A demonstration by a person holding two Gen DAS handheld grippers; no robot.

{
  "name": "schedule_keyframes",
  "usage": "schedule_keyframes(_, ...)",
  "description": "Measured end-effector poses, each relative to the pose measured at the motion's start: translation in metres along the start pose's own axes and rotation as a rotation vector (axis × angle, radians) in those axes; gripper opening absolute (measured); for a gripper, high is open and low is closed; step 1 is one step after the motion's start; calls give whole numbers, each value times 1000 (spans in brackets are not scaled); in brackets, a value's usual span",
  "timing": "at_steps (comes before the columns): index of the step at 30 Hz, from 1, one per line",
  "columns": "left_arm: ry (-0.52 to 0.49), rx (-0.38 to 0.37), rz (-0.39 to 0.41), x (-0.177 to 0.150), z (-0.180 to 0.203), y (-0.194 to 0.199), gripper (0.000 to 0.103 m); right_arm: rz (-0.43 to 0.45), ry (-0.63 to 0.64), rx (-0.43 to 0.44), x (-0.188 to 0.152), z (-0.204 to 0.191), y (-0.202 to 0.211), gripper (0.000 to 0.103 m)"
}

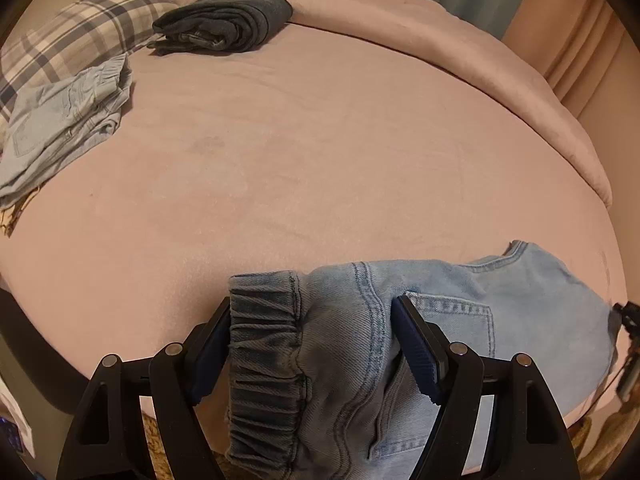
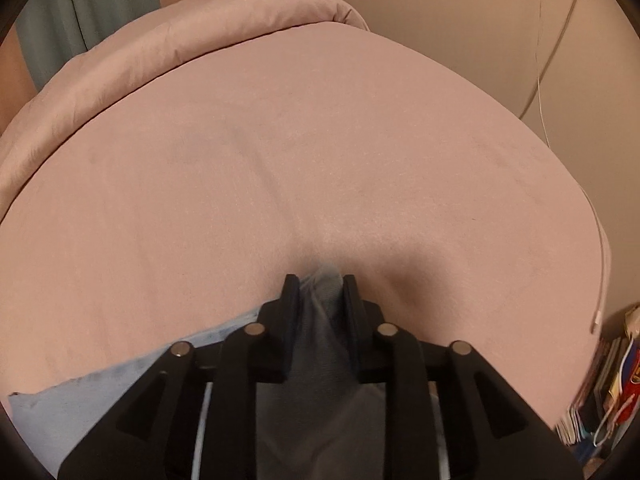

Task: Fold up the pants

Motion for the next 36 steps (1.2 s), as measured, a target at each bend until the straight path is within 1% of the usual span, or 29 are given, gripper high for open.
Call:
schedule_keyframes(1,0,-2,1,-1,0,0,76,0,3,15,2,-4,10,36)
schedule_keyframes(3,1,-10,3,-1,-1,0,76,16,28,73,4,-20,33,51)
schedule_keyframes(5,4,-17,5,-1,-1,1,76,28,94,135,2,-52,57,55)
schedule_keyframes(7,3,-21,8,-1,-1,2,76,23,157,186,-4,-81,74,61)
schedule_keyframes(9,1,-25,12,-2,-2,3,76,6,232,282,-16,-125,92,67)
schedule_keyframes(10,-3,-27,16,-1,-1,3,76,-4,255,324,-22,-142,97,67)
schedule_keyframes(13,-4,-33,22,-2,-2,4,76,-78,336,505,-49,-211,114,70)
schedule_keyframes(15,4,-37,25,-2,-3,4,76,-130,377,589,-66,-249,119,72)
schedule_keyframes(16,1,-37,30,-3,-2,4,76,-155,401,614,-74,-268,119,72)
schedule_keyframes(19,-9,-31,39,-2,-1,5,76,-182,496,643,-100,-316,122,72)
schedule_keyframes(21,-23,-24,48,-2,0,6,76,-190,541,652,-116,-334,129,72)
schedule_keyframes(23,-31,-20,53,-2,0,5,76,-214,567,667,-130,-354,128,72)
schedule_keyframes(24,-32,-20,53,-2,0,5,76,-223,574,671,-128,-362,124,72)
schedule_keyframes(27,-23,-23,54,-3,0,4,76,-226,619,655,-141,-375,121,73)
schedule_keyframes(30,-18,-28,60,-4,-1,3,76,-212,645,638,-145,-371,119,76)
schedule_keyframes(33,-26,-33,73,-6,0,4,72,-214,661,606,-149,-373,111,76)
schedule_keyframes(36,-41,-28,83,-7,0,4,71,-186,690,572,-153,-374,109,74)
Point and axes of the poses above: each gripper's, at about its wrist camera, not at the fingertips, and y roughly against the way its jaws point, z to its right, x to its top, the point moved 5 cm from there along -y, roughly the way its jaws point, and after that the axes turned 10 degrees about z, right-handed, at the moved point
